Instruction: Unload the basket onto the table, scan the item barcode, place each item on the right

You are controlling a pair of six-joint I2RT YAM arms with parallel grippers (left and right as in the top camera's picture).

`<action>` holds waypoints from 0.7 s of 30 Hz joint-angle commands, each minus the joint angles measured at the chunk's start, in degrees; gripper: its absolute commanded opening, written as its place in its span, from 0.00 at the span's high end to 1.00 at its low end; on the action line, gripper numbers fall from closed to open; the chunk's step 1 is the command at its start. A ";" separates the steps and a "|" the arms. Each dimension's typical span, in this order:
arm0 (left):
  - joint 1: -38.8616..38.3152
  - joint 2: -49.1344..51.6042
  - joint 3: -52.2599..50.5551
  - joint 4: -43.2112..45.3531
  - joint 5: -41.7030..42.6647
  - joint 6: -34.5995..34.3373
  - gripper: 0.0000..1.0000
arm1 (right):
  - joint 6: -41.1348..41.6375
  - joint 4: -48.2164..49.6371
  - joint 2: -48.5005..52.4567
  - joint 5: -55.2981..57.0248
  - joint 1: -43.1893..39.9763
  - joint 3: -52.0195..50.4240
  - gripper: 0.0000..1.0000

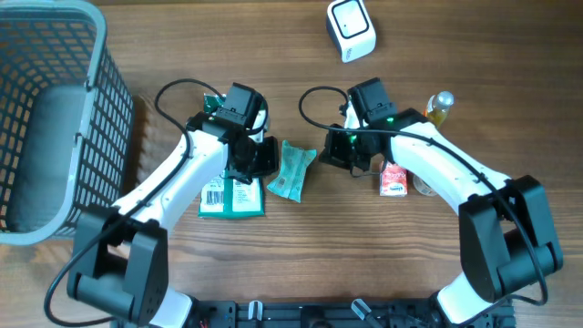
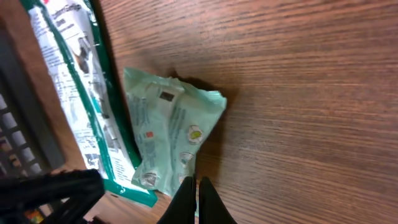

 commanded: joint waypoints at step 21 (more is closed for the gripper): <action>0.02 9.01 0.76 5.53 8.83 0.09 0.96 | -0.96 10.43 5.88 -2.34 3.45 -0.59 0.96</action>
